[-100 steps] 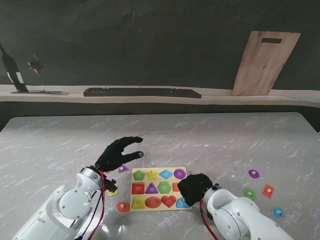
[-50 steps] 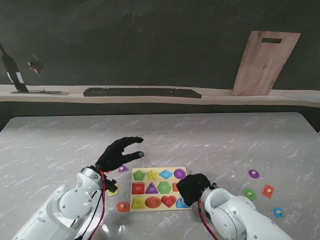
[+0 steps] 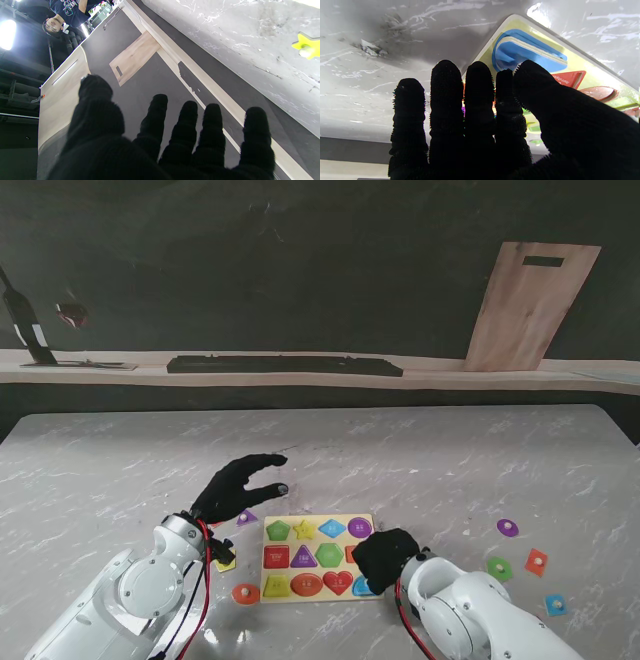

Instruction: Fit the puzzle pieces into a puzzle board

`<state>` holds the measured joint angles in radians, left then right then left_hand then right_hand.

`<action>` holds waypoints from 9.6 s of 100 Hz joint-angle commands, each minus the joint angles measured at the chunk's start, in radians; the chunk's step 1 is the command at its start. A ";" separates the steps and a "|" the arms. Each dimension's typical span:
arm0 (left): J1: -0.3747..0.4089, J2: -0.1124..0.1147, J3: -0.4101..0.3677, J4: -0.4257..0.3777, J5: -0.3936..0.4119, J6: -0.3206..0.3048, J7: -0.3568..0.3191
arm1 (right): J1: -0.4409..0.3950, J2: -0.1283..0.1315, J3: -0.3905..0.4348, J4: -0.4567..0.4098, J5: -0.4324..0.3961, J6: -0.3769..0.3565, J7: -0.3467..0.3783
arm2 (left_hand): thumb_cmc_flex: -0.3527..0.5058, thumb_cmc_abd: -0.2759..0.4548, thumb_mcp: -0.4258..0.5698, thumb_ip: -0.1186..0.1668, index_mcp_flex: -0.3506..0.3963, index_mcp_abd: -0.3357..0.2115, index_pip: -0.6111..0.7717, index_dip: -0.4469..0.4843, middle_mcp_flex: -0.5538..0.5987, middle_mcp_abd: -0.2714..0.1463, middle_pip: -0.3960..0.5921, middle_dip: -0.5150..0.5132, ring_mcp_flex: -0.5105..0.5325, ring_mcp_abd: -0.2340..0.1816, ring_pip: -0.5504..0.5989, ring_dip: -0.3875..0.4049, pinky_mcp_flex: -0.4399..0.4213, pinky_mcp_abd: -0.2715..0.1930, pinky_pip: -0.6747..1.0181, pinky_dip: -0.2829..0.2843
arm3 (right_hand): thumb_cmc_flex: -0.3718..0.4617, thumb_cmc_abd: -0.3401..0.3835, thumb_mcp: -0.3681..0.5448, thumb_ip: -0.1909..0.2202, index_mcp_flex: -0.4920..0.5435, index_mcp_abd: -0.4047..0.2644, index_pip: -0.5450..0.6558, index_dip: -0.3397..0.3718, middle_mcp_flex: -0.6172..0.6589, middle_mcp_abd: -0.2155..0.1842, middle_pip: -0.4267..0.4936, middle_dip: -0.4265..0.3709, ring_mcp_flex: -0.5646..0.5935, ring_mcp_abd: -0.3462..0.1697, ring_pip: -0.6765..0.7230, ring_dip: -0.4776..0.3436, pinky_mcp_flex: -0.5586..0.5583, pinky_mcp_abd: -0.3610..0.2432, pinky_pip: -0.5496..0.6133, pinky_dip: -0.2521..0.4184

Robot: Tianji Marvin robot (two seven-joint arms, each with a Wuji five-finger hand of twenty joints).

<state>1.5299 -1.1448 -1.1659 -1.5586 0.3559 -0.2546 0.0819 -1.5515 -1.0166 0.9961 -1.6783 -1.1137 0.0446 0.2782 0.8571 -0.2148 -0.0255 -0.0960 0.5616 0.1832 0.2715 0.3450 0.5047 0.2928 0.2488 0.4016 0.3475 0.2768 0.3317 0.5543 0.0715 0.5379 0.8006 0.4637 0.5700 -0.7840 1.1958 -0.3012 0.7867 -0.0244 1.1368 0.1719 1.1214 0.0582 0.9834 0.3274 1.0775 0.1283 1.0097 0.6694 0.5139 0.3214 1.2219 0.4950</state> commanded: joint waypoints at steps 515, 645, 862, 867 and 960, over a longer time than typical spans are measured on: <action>-0.044 0.003 0.033 0.021 -0.019 0.049 -0.048 | -0.501 -0.004 0.638 -0.130 -0.520 -0.091 0.007 | -0.014 0.049 -0.009 0.033 0.058 -0.022 -0.002 0.018 0.062 -0.003 -0.003 0.017 0.050 0.011 0.042 0.029 -0.008 -0.168 0.025 -0.001 | -0.229 -0.033 -0.028 0.029 -0.085 -0.219 -0.016 0.164 -0.213 -0.102 0.101 0.161 -0.106 -0.073 0.030 0.061 -0.035 -0.041 -0.001 0.047; -0.039 0.003 0.029 0.016 -0.014 0.048 -0.045 | -0.466 -0.009 0.614 -0.095 -0.338 -0.022 0.077 | -0.015 0.051 -0.009 0.033 0.058 -0.021 -0.002 0.019 0.058 -0.005 -0.004 0.016 0.049 0.008 0.041 0.029 -0.008 -0.167 0.024 0.000 | 0.001 -0.157 0.111 0.028 0.145 -0.083 0.056 -0.069 0.105 0.023 -0.022 -0.030 0.118 -0.038 -0.042 -0.005 0.097 -0.030 0.014 0.015; -0.038 0.004 0.025 0.017 -0.017 0.047 -0.049 | -0.484 -0.008 0.640 -0.156 -0.432 -0.104 0.088 | -0.015 0.050 -0.009 0.033 0.059 -0.023 -0.001 0.019 0.059 -0.006 -0.003 0.016 0.050 0.008 0.043 0.029 -0.008 -0.167 0.024 0.001 | -0.275 -0.151 0.014 0.033 0.064 -0.124 -0.064 0.179 -0.047 -0.037 0.032 0.114 0.002 -0.056 -0.003 0.039 0.040 -0.014 0.010 0.042; -0.037 0.004 0.025 0.017 -0.017 0.048 -0.050 | -0.483 -0.008 0.638 -0.154 -0.436 -0.102 0.089 | -0.015 0.051 -0.009 0.033 0.059 -0.023 -0.001 0.019 0.059 -0.007 -0.002 0.016 0.050 0.008 0.043 0.029 -0.008 -0.167 0.024 0.001 | -0.278 -0.150 0.011 0.029 0.068 -0.129 -0.060 0.175 -0.042 -0.036 0.033 0.114 0.004 -0.055 0.000 0.040 0.042 -0.012 0.013 0.043; -0.042 0.004 0.030 0.023 -0.018 0.050 -0.051 | -0.469 -0.009 0.626 -0.151 -0.342 -0.055 0.188 | -0.015 0.051 -0.010 0.033 0.058 -0.023 -0.001 0.020 0.058 -0.008 -0.002 0.016 0.050 0.007 0.042 0.029 -0.009 -0.169 0.023 0.000 | -0.008 -0.037 0.043 -0.023 0.112 -0.122 0.039 -0.010 0.062 0.009 -0.015 -0.008 0.071 -0.041 -0.036 0.015 0.074 -0.019 0.018 0.036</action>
<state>1.4876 -1.1405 -1.1376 -1.5339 0.3426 -0.2065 0.0330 -2.0076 -1.0235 1.6230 -1.8272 -1.4477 -0.0119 0.4565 0.8571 -0.1868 -0.0261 -0.0960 0.6078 0.1832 0.2712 0.3453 0.5684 0.2928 0.2488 0.4127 0.3787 0.2800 0.3552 0.5672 0.0715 0.5382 0.8009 0.4637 0.4732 -0.8426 1.1741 -0.3450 0.8476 -0.1062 1.1806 0.1924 1.1328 0.0079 0.9790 0.3327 1.1026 0.0715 0.9838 0.6939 0.5744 0.2706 1.2176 0.5221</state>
